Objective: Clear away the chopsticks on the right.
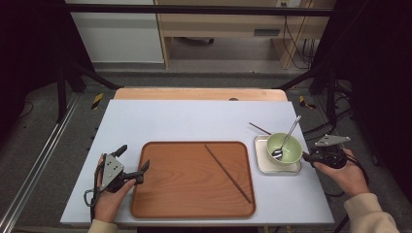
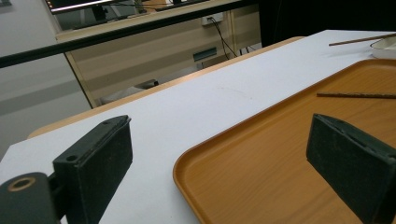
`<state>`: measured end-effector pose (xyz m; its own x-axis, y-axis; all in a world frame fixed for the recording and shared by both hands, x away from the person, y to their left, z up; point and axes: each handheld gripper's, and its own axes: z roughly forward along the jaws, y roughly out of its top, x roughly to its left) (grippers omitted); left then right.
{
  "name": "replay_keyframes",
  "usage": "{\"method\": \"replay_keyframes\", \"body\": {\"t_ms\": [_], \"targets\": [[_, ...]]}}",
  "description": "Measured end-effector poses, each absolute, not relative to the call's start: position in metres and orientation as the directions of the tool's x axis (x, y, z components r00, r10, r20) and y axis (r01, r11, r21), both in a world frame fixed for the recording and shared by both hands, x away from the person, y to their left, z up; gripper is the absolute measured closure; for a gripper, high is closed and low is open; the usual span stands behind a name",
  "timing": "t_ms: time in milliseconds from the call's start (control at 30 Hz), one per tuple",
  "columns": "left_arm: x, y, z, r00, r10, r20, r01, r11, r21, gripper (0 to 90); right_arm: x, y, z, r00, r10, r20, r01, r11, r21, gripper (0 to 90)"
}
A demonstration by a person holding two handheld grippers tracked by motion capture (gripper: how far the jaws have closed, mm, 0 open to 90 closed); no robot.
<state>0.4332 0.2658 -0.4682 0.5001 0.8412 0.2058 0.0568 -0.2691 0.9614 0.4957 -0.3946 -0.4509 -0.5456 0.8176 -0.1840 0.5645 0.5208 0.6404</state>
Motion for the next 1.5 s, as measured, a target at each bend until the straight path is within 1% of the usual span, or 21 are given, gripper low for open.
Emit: {"method": "replay_keyframes", "body": {"t_ms": [333, 800, 933, 1100, 1167, 1267, 1300, 1400, 1500], "targets": [[0.434, 0.265, -0.468, 0.502, 0.840, 0.208, 0.060, -0.274, 0.960, 6.7, 0.503, -0.397, -0.458, -0.579, 0.797, -0.174, 0.562, 0.545, 0.623, 62.4], [0.433, 0.266, -0.468, 0.500, 0.840, 0.212, 0.058, -0.277, 0.959, 6.8, 0.507, -0.397, -0.461, -0.602, 0.783, -0.154, 0.564, 0.554, 0.612, 68.0], [0.433, 0.266, -0.468, 0.498, 0.841, 0.210, 0.060, -0.275, 0.959, 6.8, 0.508, -0.397, -0.461, -0.603, 0.785, -0.142, 0.572, 0.550, 0.609, 71.5], [0.433, 0.266, -0.468, 0.498, 0.841, 0.211, 0.061, -0.276, 0.959, 6.8, 0.510, -0.398, -0.460, -0.607, 0.782, -0.139, 0.571, 0.552, 0.608, 78.4], [0.433, 0.266, -0.468, 0.498, 0.841, 0.211, 0.061, -0.276, 0.959, 6.8, 0.509, -0.398, -0.459, -0.617, 0.776, -0.136, 0.567, 0.557, 0.607, 83.9], [0.433, 0.267, -0.468, 0.497, 0.841, 0.211, 0.061, -0.277, 0.959, 6.8, 0.507, -0.398, -0.458, -0.614, 0.778, -0.131, 0.563, 0.549, 0.618, 84.2], [0.433, 0.267, -0.468, 0.497, 0.842, 0.210, 0.061, -0.276, 0.959, 6.8, 0.507, -0.399, -0.458, -0.622, 0.771, -0.138, 0.549, 0.554, 0.626, 84.3], [0.433, 0.267, -0.468, 0.497, 0.842, 0.211, 0.061, -0.276, 0.959, 6.9, 0.504, -0.401, -0.454, -0.598, 0.787, -0.151, 0.539, 0.534, 0.652, 84.4], [0.433, 0.267, -0.468, 0.497, 0.842, 0.211, 0.061, -0.277, 0.959, 6.9, 0.502, -0.405, -0.448, -0.552, 0.820, -0.152, 0.544, 0.492, 0.679, 84.4]]}}
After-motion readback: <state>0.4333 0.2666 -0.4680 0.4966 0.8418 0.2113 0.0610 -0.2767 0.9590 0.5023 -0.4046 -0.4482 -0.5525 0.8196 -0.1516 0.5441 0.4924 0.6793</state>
